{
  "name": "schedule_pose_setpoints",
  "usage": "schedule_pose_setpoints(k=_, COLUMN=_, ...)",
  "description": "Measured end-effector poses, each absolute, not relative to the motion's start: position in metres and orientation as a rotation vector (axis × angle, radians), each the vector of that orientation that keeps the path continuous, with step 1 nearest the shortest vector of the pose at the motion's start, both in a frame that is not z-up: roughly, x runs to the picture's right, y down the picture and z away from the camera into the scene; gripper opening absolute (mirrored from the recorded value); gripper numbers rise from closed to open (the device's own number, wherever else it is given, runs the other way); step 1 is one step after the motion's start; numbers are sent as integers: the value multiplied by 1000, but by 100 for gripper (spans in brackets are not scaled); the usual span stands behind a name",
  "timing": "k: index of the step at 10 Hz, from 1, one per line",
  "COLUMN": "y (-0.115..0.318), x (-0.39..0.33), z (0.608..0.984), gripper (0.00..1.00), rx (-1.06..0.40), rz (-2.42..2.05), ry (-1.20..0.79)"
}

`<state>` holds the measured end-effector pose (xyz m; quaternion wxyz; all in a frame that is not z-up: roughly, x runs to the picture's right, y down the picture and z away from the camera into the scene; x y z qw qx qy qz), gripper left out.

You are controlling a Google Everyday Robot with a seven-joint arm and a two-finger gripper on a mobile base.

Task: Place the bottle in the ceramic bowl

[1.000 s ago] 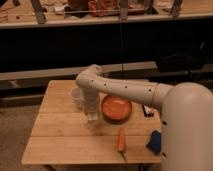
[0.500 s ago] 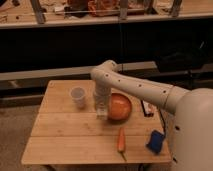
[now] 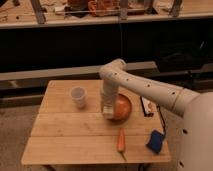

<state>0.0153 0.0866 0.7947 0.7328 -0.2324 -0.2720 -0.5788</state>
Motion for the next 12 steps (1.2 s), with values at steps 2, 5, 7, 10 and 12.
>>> schedule_pose_setpoints(k=2, y=85, x=19, z=795, gripper=0, rx=-511, rz=-1260, ry=-596)
schedule_pose_setpoints(k=5, y=84, x=33, z=796, gripper=0, rx=-523, rz=-1212, ry=-582)
schedule_pose_setpoints(k=7, y=84, x=37, z=797, gripper=0, rx=-530, rz=-1193, ry=-574)
schedule_pose_setpoints(k=10, y=83, x=36, z=798, gripper=22, rx=-533, rz=-1178, ry=-572)
schedule_pose_setpoints(k=12, y=83, x=36, z=798, gripper=42, rx=-538, rz=-1173, ry=-572)
